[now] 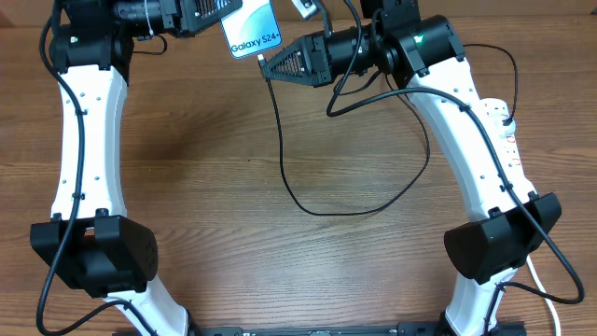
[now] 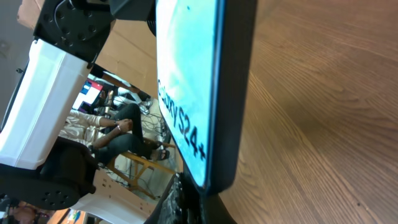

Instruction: Plug charger to phone and switch on socket

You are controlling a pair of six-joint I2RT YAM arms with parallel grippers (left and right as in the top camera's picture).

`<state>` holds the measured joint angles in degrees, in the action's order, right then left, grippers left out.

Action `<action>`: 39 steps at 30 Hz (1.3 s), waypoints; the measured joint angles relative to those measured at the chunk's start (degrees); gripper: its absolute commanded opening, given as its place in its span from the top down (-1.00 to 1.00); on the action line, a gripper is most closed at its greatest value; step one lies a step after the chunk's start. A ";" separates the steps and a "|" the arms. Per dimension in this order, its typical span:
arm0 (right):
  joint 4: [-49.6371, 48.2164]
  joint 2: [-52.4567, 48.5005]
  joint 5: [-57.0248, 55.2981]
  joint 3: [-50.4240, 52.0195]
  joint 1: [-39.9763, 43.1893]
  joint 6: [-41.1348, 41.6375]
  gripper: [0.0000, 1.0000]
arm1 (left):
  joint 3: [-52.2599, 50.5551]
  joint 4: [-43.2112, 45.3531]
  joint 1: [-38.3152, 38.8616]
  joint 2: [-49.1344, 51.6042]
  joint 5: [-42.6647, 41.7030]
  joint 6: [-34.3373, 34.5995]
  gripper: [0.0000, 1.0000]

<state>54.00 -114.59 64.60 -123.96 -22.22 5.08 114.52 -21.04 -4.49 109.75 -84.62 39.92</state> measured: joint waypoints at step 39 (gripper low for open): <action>-2.05 0.00 0.94 0.00 0.02 -0.13 0.93 | 0.00 0.00 0.00 0.00 -0.48 0.00 0.92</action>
<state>51.94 -114.59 65.54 -123.96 -22.20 4.95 114.52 -21.04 -4.49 109.75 -85.10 39.92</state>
